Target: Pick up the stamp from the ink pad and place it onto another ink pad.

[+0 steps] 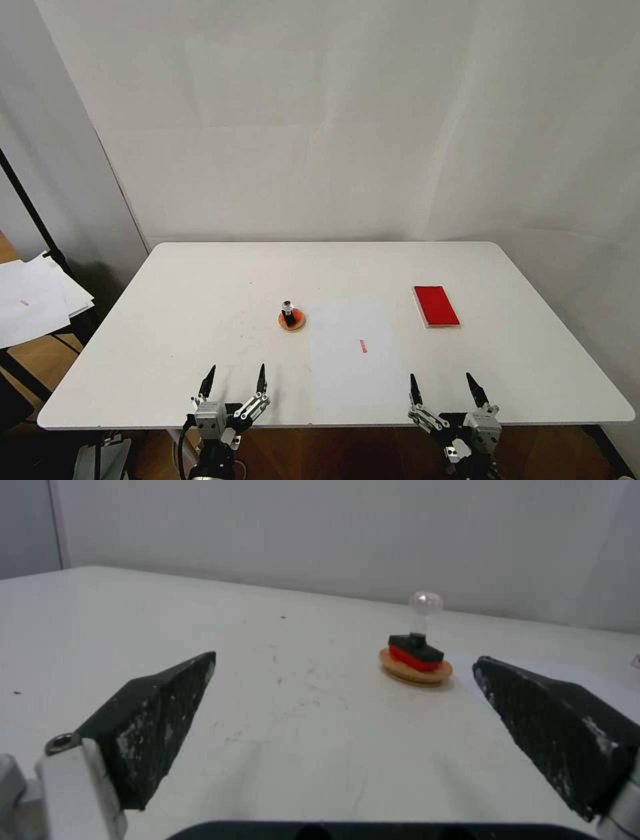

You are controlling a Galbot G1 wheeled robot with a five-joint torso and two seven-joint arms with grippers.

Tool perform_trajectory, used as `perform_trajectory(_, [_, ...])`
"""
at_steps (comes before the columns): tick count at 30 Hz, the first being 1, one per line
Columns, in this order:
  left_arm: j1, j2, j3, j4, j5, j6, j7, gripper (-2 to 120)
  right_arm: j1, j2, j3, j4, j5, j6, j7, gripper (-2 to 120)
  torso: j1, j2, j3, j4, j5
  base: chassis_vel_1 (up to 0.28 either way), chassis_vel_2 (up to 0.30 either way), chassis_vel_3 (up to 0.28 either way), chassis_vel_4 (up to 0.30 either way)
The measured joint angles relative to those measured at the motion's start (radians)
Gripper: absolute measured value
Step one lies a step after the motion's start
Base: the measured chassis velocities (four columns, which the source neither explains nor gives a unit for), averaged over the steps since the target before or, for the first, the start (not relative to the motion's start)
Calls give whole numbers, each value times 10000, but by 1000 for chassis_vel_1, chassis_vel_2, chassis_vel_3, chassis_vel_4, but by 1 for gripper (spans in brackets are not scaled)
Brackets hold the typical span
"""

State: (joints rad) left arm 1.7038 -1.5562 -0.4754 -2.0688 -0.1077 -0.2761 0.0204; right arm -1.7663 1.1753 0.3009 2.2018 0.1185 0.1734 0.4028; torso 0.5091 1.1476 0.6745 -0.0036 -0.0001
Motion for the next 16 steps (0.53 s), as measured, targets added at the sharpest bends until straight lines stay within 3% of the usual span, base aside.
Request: perform_trajectory(16, [0,0,0,0,0,0,0,102,0,0,0,0,-1,0,1,100,0,0,0,0,0,0,0,0,0])
